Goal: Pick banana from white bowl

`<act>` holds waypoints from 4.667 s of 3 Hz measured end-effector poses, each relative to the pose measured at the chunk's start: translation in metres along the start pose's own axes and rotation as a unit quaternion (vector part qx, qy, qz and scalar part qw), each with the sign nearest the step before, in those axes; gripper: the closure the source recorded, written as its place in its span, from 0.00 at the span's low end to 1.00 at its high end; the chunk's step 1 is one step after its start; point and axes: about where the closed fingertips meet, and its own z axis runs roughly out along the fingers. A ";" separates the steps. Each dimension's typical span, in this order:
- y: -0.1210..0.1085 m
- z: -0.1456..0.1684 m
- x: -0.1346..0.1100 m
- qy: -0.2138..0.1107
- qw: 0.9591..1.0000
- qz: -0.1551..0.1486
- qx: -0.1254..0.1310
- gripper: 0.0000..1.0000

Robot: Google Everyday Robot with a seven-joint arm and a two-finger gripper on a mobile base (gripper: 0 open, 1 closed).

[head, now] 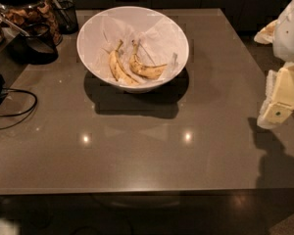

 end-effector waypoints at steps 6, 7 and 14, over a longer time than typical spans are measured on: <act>-0.060 0.037 -0.046 0.019 0.997 0.065 -0.038 0.00; -0.063 0.036 -0.062 0.006 0.998 0.061 -0.031 0.00; -0.135 0.101 -0.212 -0.029 0.998 0.001 -0.059 0.15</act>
Offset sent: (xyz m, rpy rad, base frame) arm 0.0227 0.0106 0.0166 0.1600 -0.0145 -0.0935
